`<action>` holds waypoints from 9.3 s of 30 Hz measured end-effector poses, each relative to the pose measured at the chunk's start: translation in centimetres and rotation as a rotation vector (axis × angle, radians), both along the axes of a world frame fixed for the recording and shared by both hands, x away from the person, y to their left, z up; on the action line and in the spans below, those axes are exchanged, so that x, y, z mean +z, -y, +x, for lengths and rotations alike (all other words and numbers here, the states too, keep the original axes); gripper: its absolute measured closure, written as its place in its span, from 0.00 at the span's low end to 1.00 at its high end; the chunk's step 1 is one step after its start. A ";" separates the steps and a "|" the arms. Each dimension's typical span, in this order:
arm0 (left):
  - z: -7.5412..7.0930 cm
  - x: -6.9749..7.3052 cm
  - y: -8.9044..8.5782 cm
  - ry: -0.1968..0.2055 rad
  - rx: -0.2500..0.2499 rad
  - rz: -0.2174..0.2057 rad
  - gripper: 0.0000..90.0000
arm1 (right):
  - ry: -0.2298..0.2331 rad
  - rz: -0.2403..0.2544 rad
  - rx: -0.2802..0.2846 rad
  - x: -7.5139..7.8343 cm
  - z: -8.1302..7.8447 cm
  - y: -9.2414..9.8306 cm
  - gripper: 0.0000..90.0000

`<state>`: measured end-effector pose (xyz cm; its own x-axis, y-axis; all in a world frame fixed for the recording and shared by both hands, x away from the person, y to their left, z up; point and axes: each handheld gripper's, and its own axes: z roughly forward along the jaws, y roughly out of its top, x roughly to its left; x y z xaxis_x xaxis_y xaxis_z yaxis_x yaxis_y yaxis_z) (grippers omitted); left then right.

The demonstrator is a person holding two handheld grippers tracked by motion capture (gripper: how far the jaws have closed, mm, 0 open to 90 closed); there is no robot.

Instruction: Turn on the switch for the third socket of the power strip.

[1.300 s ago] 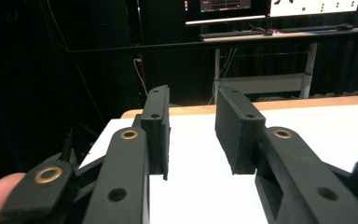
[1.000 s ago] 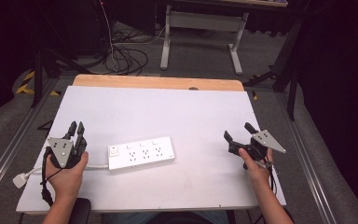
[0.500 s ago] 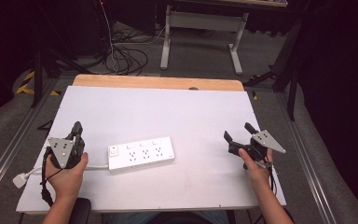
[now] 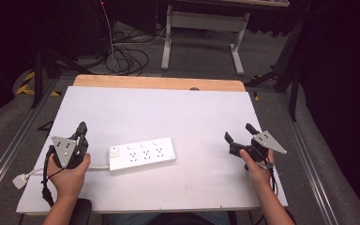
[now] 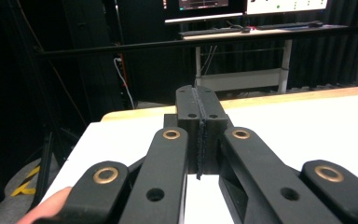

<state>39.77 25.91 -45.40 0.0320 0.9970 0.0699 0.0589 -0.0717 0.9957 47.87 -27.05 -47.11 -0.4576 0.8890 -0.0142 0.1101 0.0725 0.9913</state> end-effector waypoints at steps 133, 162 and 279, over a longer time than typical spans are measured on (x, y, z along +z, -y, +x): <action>3.8 1.2 9.1 -0.338 -0.572 0.231 1.00 | 0.007 0.000 -0.008 0.1 -0.1 0.3 0.08; 6.3 0.2 12.2 -0.453 -0.645 0.321 1.00 | 0.013 0.001 -0.010 0.2 -0.2 0.3 0.08; 8.2 0.8 11.9 -0.351 -0.586 0.238 0.95 | 0.021 0.004 -0.023 0.5 -0.5 0.6 0.08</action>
<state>47.93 13.96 -44.63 0.6173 0.7681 0.1704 0.2577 -0.4020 0.8786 47.34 -27.64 -46.65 -0.4365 0.8995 -0.0203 0.0906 0.0664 0.9937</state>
